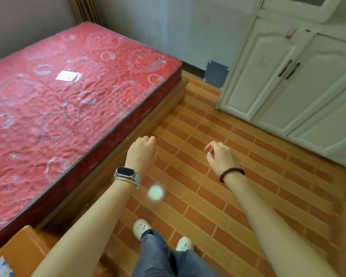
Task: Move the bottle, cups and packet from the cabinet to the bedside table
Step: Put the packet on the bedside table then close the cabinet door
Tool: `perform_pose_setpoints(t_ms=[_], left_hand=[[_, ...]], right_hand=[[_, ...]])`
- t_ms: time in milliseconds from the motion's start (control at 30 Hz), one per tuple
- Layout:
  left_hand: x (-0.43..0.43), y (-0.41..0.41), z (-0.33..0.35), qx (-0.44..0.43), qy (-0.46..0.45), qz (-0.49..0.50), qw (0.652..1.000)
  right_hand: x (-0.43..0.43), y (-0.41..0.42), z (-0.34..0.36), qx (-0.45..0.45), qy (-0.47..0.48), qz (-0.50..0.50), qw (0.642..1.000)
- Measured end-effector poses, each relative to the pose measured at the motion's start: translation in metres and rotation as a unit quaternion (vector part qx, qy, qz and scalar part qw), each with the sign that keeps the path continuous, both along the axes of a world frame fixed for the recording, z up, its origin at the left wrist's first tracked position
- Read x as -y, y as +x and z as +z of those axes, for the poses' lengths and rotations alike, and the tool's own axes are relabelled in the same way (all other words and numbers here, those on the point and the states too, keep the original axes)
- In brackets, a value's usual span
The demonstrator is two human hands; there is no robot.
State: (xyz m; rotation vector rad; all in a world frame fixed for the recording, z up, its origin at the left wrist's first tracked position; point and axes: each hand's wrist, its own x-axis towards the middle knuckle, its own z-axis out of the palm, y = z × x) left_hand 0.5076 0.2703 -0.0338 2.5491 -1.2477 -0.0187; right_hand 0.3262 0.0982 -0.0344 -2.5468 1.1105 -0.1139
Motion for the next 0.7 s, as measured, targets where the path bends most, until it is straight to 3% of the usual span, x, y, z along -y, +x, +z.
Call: perform_pose_setpoints(t_ms=[333,700], left_hand=[[0.147,-0.104,0.014,0.01,-0.006,-0.207,0.978],[0.327,-0.195,0.018,-0.008,-0.027,-0.387,0.922]], right_hand=[[0.068,-0.155,0.016,0.003,-0.007,-0.188,0.982],[0.156,-0.265,0.026,-0.004,0.004,-0.375,0.927]])
